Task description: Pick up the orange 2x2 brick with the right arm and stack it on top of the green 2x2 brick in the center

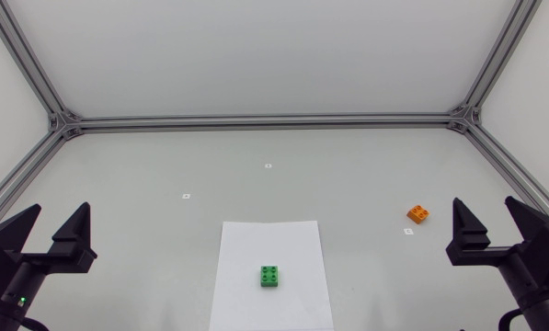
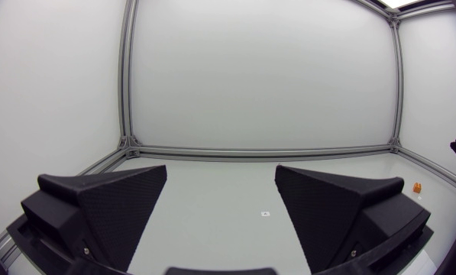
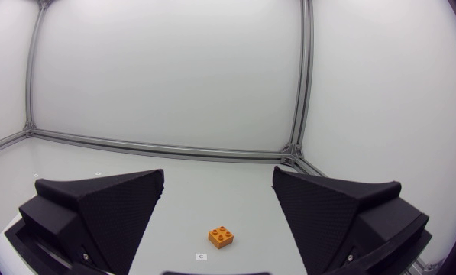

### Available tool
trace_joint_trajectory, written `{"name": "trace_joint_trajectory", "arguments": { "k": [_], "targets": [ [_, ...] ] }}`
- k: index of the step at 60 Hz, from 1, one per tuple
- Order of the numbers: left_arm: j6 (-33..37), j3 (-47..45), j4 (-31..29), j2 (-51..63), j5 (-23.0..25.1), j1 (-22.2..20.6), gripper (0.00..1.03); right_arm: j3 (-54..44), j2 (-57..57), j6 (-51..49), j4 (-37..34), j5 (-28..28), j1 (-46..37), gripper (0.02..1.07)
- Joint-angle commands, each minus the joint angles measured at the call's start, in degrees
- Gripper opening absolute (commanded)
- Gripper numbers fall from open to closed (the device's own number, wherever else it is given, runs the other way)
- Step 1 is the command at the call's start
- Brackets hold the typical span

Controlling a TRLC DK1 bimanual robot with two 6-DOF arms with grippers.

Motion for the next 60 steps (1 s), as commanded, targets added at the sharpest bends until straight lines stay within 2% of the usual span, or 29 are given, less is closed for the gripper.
{"name": "trace_joint_trajectory", "arguments": {
  "k": [1, 15, 20, 44, 53, 60],
  "targets": [
    [0.75, -2.35, -0.87, -0.45, 0.23, 0.26, 0.99, -1.39, -0.71, 0.67, 0.49, 0.23, 0.29, 1.03],
    [0.75, -2.35, -0.78, -0.45, 0.32, 0.26, 0.99, -0.86, -0.71, 0.58, 1.1, 0.23, -0.24, 1.03],
    [0.75, -2.35, -0.87, -0.45, 0.23, 0.26, 0.99, 0.81, -0.71, 0.58, -1.8, 0.05, 0.29, 1.03],
    [0.75, -2.35, -0.78, -0.45, 0.23, 0.26, 0.99, 7.66, -0.01, 0.58, -0.3, 0.84, 0.11, 1.03],
    [0.75, -2.35, -0.87, -0.45, 0.23, 0.26, 0.99, 11.53, 4.74, 0.4, -0.74, 1.37, 0.11, 1.03],
    [0.75, -2.35, -0.87, -0.45, 0.23, 0.26, 0.99, 15.93, 12.47, 0.4, -0.57, 1.37, 0.2, 1.03]
  ]
}}
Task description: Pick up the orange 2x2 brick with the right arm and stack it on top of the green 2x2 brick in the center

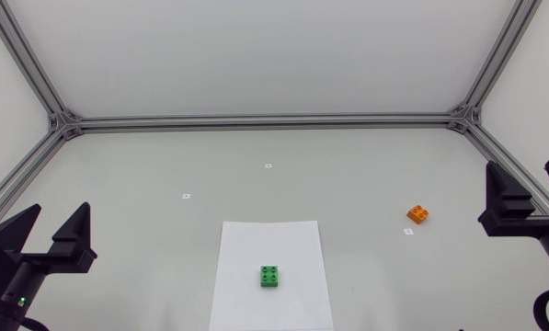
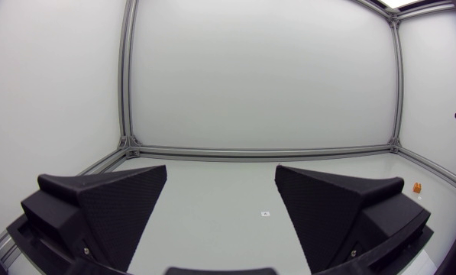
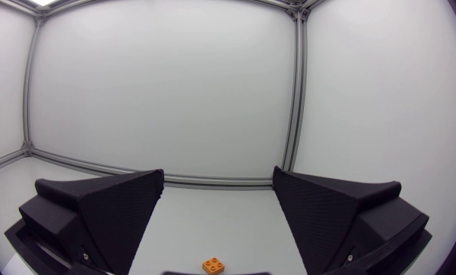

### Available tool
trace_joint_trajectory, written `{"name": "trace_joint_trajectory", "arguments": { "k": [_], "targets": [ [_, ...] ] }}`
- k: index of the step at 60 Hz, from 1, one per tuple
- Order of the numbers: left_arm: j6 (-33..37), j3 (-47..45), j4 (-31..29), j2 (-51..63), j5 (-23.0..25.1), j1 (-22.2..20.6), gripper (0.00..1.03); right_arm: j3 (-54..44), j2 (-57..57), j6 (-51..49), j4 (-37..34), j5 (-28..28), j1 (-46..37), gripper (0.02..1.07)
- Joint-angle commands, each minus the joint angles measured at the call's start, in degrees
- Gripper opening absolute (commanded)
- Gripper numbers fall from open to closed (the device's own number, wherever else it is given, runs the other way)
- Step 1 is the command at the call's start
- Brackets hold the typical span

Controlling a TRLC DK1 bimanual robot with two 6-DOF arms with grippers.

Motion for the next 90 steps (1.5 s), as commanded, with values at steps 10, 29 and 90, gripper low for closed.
{"name": "trace_joint_trajectory", "arguments": {
  "k": [10, 29, 90],
  "targets": [
    [0.73, -2.35, -0.84, -0.45, 0.23, 0.26, 0.99, 9.58, 13.21, 0.58, -1.05, 0.34, 0.58, 1.03],
    [0.73, -2.35, -0.84, -0.45, 0.23, 0.26, 0.99, 21.18, 30.18, 0.58, -8.61, -0.27, 1.02, 1.03],
    [0.73, -2.35, -0.84, -0.45, 0.23, 0.26, 0.99, 48.69, 75.53, -18.76, -39.2, -3.17, -5.22, 1.03]
  ]
}}
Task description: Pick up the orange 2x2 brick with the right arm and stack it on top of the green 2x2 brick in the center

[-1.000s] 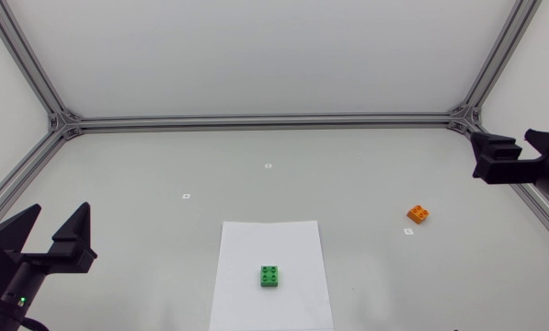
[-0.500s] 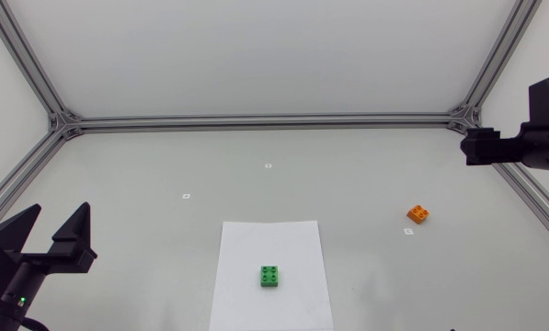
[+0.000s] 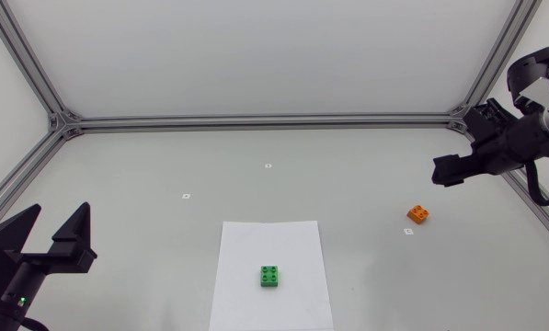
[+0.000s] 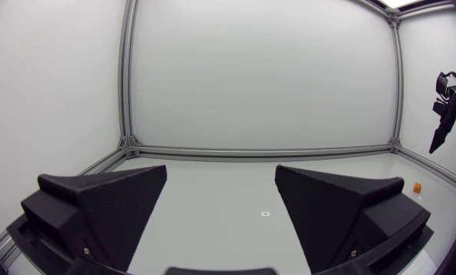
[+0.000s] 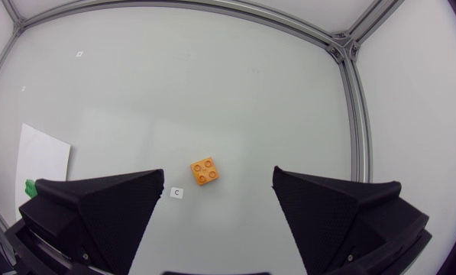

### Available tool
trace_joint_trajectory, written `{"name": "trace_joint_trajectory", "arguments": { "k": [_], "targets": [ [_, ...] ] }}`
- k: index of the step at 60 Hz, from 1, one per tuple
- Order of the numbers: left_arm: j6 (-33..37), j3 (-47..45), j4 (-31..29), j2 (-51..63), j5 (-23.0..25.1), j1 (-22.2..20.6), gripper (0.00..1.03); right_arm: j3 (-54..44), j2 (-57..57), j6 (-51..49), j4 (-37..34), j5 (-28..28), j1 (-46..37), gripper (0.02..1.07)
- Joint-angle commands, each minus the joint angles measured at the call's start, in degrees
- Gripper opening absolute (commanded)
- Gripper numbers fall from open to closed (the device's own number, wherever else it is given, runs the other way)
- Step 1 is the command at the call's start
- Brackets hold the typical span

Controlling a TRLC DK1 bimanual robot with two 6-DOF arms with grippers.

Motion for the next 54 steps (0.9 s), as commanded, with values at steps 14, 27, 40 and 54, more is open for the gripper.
{"name": "trace_joint_trajectory", "arguments": {
  "k": [14, 27, 40, 54],
  "targets": [
    [0.75, -2.35, -0.84, -0.45, 0.23, 0.26, 0.99, 5.69, 10.41, -12.38, -4.57, -2.97, -1.45, 1.03],
    [0.75, -2.35, -0.76, -0.45, 0.23, 0.26, 0.99, 7.89, 16.04, -16.86, -8.09, -4.02, -1.54, 1.02],
    [0.75, -2.35, -0.84, -0.45, 0.23, 0.26, 0.99, 9.56, 21.14, -20.47, -9.14, -4.99, -1.98, 1.02],
    [0.75, -2.35, -0.84, -0.45, 0.23, 0.26, 0.99, 11.76, 25.62, -21.52, -8.96, -4.9, -2.15, 1.02]
  ]
}}
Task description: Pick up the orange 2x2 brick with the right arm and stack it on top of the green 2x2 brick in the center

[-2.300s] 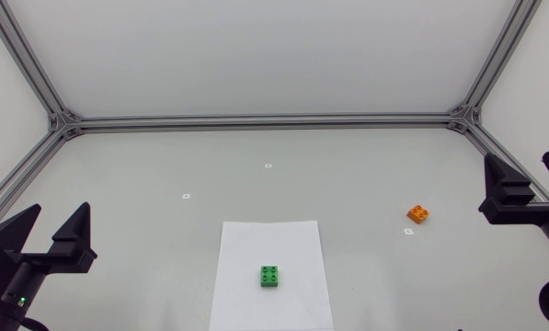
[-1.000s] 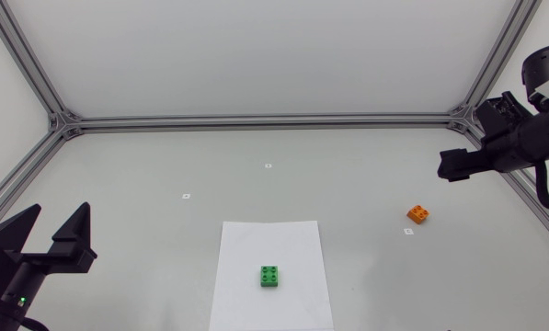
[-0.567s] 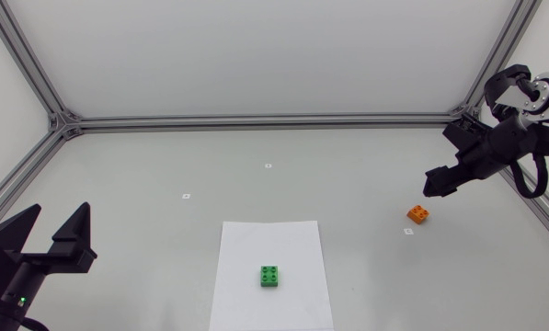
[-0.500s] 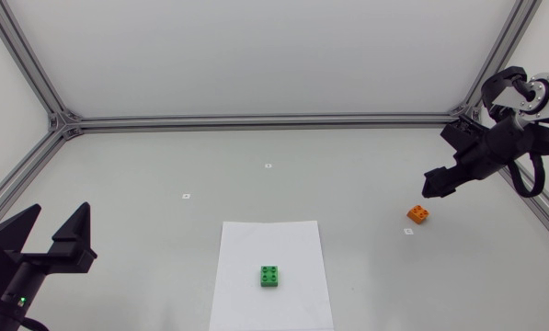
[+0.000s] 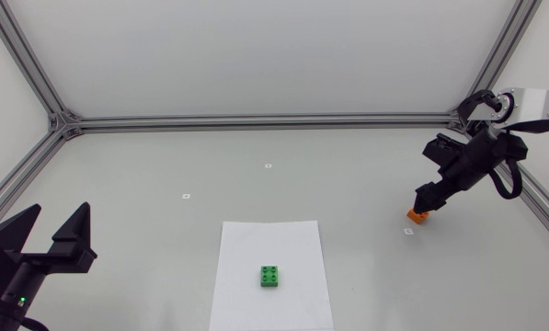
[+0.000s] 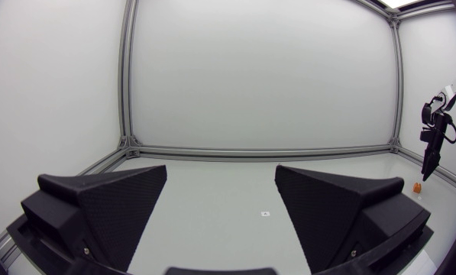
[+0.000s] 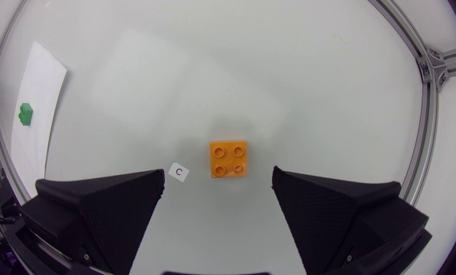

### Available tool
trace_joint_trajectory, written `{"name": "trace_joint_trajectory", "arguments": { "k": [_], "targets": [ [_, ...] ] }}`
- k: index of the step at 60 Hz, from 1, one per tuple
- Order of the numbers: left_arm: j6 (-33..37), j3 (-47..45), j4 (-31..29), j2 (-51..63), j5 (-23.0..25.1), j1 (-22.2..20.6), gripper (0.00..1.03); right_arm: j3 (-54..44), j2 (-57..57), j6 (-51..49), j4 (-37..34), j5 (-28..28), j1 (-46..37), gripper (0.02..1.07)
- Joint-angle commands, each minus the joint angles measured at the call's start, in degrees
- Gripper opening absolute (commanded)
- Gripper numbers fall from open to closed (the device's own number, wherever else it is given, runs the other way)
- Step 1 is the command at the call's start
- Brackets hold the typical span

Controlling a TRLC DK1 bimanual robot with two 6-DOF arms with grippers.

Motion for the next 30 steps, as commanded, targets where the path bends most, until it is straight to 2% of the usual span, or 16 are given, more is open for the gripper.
{"name": "trace_joint_trajectory", "arguments": {
  "k": [1, 18, 30],
  "targets": [
    [0.73, -2.35, -0.84, -0.45, 0.23, 0.26, 0.99, 2.03, 3.13, -1.67, -0.44, -0.01, -0.6, 1.02],
    [0.73, -2.35, -0.84, -0.45, 0.23, 0.26, 0.99, 3.7, 8.23, -3.96, 0.61, 0.52, -1.39, 1.01],
    [0.73, -2.35, -0.76, -0.45, 0.23, 0.26, 0.99, 4.06, 10.43, -5.19, 1.05, 0.61, -1.22, 0.92]
  ]
}}
